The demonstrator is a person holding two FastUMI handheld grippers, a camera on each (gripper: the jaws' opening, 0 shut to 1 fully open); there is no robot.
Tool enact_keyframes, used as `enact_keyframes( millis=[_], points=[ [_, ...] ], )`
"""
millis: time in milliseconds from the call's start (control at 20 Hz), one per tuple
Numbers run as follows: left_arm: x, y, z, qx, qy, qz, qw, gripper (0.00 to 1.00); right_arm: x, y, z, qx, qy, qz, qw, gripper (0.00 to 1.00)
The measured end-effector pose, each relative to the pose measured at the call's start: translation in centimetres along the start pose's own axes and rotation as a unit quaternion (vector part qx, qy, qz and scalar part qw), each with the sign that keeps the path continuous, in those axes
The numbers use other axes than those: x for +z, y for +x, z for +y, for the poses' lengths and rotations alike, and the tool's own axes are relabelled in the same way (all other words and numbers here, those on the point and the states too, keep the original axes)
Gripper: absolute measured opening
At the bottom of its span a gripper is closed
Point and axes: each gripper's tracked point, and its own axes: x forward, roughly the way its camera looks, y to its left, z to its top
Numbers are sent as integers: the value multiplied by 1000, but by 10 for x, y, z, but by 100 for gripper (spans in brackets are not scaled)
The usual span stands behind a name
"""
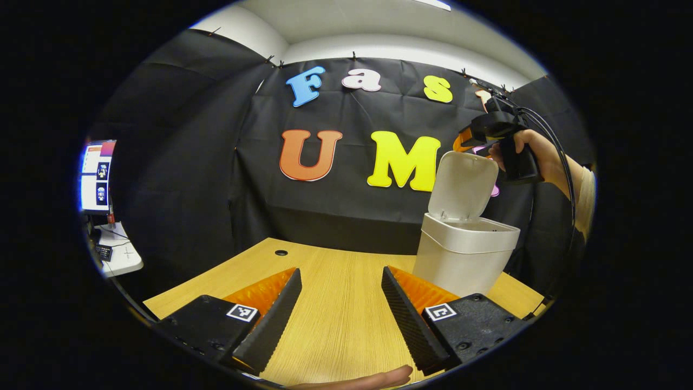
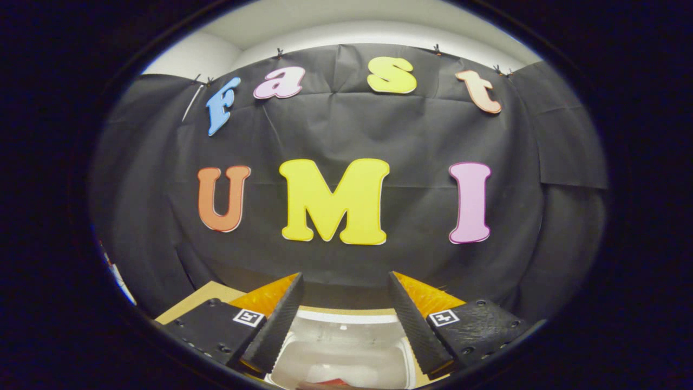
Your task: Press the lid of the desktop garbage bin to open it, pick up the crumpled paper on the desktop and throw it into the bin, then pick up the pop can on the desktop and drop it into the bin, and finally close the garbage bin lid.
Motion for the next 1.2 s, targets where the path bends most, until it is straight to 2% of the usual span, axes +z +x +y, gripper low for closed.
enact_keyframes(
  millis=[150,300,400,550,750,900,1050,1200],
  points=[
    [1,0,4,11,23,-6,1000,96,-15,-13,-4,7,-10,17,1000,96],
    [-1,0,-7,-1,21,-5,1000,96,-34,-27,-6,15,-23,44,999,96],
    [1,-1,-4,2,24,-6,1000,96,-45,-34,-6,19,-30,57,998,98],
    [3,-3,-8,0,26,-10,1000,96,-68,-42,-7,21,-46,84,995,96],
    [2,-2,-7,8,34,-11,999,96,-120,-55,-5,22,-50,172,984,95],
    [-1,0,-11,10,45,-10,999,96,-142,-56,-6,11,-53,212,976,96],
    [-3,0,-16,8,58,-11,998,96,-170,-61,-6,14,-61,241,968,97],
    [0,-2,-27,-10,48,-14,999,96,-174,-67,-7,18,-25,236,971,97]
  ],
)
